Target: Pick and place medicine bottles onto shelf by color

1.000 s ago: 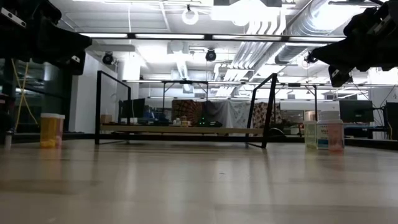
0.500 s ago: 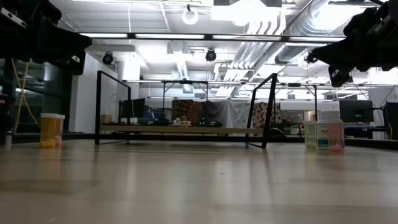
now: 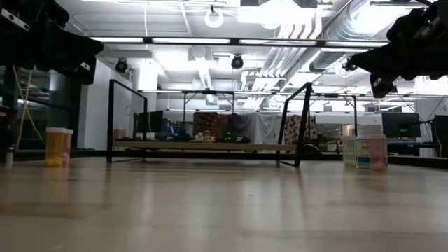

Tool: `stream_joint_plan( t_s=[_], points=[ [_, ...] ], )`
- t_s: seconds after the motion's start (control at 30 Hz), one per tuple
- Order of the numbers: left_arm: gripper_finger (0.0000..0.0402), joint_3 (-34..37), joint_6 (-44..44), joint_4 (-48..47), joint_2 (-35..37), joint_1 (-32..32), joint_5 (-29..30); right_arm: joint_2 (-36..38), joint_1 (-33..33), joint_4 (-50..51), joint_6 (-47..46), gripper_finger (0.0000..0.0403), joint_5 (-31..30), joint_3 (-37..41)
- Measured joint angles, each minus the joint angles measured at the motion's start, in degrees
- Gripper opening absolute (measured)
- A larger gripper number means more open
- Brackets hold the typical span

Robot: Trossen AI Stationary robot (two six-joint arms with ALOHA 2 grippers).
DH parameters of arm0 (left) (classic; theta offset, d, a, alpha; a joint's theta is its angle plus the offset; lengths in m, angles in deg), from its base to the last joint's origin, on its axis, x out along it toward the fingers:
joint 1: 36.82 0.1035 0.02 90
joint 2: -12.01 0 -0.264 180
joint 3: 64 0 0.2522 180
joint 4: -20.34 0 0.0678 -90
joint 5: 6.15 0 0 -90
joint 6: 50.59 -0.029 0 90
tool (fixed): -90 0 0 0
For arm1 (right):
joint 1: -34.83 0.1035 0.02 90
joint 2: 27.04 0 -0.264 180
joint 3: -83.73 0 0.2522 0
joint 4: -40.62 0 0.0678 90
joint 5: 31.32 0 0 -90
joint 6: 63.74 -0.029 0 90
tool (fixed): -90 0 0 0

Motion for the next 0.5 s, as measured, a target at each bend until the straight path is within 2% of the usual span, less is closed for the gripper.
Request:
stream_joint_plan(
  t_s=[0.2, 0.3, 0.4, 0.5],
  points=[
    [0.0003, 0.0, 0.01, 0.0, 0.02, 0.0, 0.0, 0.0, 0.01, -0.08, 0.51, 0.0, -0.88, 0.0],
    [0.0003, 0.0, 0.01, 0.01, 0.01, 0.0, -0.02, 0.0, 0.0, -0.7, -2.56, 0.0, -1.02, 0.01],
    [0.0003, 0.01, 0.01, 0.02, 0.02, -0.02, -0.02, -0.01, 0.0, -4.01, -3.91, 0.0, -1.62, 0.01],
    [0.0003, 0.0, 0.01, 0.0, 0.0, -0.01, 0.0, -0.25, -0.01, -12.81, -2.62, 0.0, -5.26, 0.02]
  ],
)
